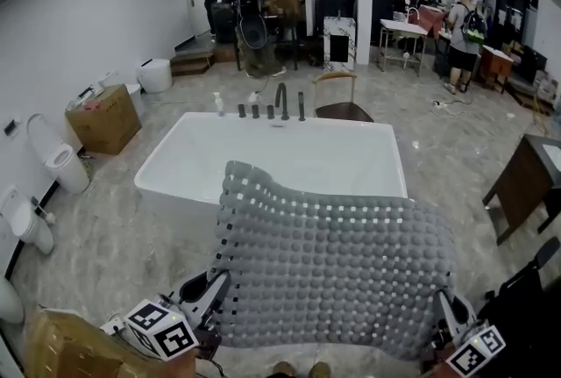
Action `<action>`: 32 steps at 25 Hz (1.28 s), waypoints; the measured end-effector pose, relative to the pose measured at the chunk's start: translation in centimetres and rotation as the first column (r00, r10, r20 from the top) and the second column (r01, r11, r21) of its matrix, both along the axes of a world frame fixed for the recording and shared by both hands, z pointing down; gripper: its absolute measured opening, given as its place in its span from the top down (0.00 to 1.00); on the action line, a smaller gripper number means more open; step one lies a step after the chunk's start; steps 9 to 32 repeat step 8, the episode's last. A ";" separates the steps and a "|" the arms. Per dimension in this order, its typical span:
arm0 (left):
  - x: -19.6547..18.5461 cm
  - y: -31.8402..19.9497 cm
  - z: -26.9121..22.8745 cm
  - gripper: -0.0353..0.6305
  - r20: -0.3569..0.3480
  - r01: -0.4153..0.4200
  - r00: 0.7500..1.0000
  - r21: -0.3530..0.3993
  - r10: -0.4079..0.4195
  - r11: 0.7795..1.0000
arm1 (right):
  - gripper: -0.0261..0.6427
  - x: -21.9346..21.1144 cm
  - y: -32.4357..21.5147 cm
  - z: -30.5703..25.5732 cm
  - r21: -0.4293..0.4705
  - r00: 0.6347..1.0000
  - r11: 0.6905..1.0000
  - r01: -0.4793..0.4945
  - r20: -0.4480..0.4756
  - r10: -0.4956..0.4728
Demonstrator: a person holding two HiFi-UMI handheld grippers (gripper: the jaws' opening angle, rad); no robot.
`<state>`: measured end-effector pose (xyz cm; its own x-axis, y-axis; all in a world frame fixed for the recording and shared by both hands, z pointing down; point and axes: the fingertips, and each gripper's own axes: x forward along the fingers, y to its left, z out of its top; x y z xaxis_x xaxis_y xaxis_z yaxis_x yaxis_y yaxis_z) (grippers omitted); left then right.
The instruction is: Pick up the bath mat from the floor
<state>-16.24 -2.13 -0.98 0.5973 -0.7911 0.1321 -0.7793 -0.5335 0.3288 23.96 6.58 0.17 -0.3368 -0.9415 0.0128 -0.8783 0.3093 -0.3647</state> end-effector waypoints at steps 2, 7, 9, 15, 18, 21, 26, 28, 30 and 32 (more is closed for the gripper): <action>-0.2 0.3 -0.1 0.84 -0.005 0.005 1.000 0.005 -0.005 1.000 | 0.90 -0.1 0.2 0.0 0.002 1.000 1.000 0.000 0.002 0.000; -0.5 0.6 0.2 0.84 -0.010 0.013 1.000 0.004 -0.013 1.000 | 0.90 -0.3 0.4 0.1 0.007 1.000 1.000 0.002 0.005 -0.002; -0.6 0.6 0.2 0.84 -0.011 0.014 1.000 0.003 -0.014 1.000 | 0.90 -0.3 0.5 0.2 0.007 1.000 1.000 0.002 0.006 -0.002; -0.6 0.6 0.2 0.84 -0.011 0.014 1.000 0.003 -0.014 1.000 | 0.90 -0.3 0.5 0.2 0.007 1.000 1.000 0.002 0.006 -0.002; -0.6 0.6 0.2 0.84 -0.011 0.014 1.000 0.003 -0.014 1.000 | 0.90 -0.3 0.5 0.2 0.007 1.000 1.000 0.002 0.006 -0.002; -0.6 0.6 0.2 0.84 -0.011 0.014 1.000 0.003 -0.014 1.000 | 0.90 -0.3 0.5 0.2 0.007 1.000 1.000 0.002 0.006 -0.002; -0.6 0.6 0.2 0.84 -0.011 0.014 1.000 0.003 -0.014 1.000 | 0.90 -0.3 0.5 0.2 0.007 1.000 1.000 0.002 0.006 -0.002; -0.6 0.6 0.2 0.84 -0.011 0.014 1.000 0.003 -0.014 1.000 | 0.90 -0.3 0.5 0.2 0.007 1.000 1.000 0.002 0.006 -0.002; -0.6 0.6 0.2 0.84 -0.011 0.014 1.000 0.003 -0.014 1.000 | 0.90 -0.3 0.5 0.2 0.007 1.000 1.000 0.002 0.006 -0.002; -0.6 0.6 0.2 0.84 -0.011 0.014 1.000 0.003 -0.014 1.000 | 0.90 -0.3 0.5 0.2 0.007 1.000 1.000 0.002 0.006 -0.002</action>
